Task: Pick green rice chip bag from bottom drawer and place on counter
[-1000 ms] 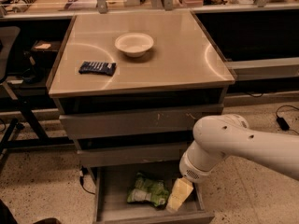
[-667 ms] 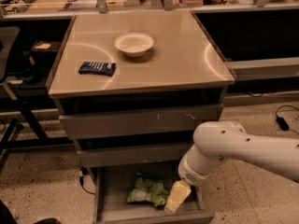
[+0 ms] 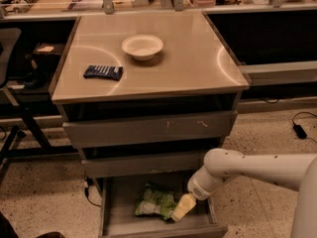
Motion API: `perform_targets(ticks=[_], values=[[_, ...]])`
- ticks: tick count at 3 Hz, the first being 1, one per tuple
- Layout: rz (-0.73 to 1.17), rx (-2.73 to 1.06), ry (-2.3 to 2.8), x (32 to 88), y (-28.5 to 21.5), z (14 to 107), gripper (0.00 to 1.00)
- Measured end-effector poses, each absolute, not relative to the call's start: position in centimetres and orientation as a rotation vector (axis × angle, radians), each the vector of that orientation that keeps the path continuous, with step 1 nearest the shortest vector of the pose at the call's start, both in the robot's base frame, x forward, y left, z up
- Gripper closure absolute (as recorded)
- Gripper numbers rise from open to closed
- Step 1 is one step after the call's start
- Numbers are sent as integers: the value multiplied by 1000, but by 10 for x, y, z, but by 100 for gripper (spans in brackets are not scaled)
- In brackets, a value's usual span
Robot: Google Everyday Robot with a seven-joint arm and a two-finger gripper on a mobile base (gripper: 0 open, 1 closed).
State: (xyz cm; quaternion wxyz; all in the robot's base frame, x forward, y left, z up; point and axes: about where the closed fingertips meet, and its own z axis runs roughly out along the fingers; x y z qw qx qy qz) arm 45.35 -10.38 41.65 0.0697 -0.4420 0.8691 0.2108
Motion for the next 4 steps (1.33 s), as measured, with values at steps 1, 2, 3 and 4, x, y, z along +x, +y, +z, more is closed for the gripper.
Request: perform_targets(ticks=[1,2,3,4], values=[[642,-1331,2617,451,-102,414,0],[642,-1331,2617,451,-102,414,0],[680,-1360,2598,457,-86,376,0],[718,-1396,2555,471,-64,324,0]])
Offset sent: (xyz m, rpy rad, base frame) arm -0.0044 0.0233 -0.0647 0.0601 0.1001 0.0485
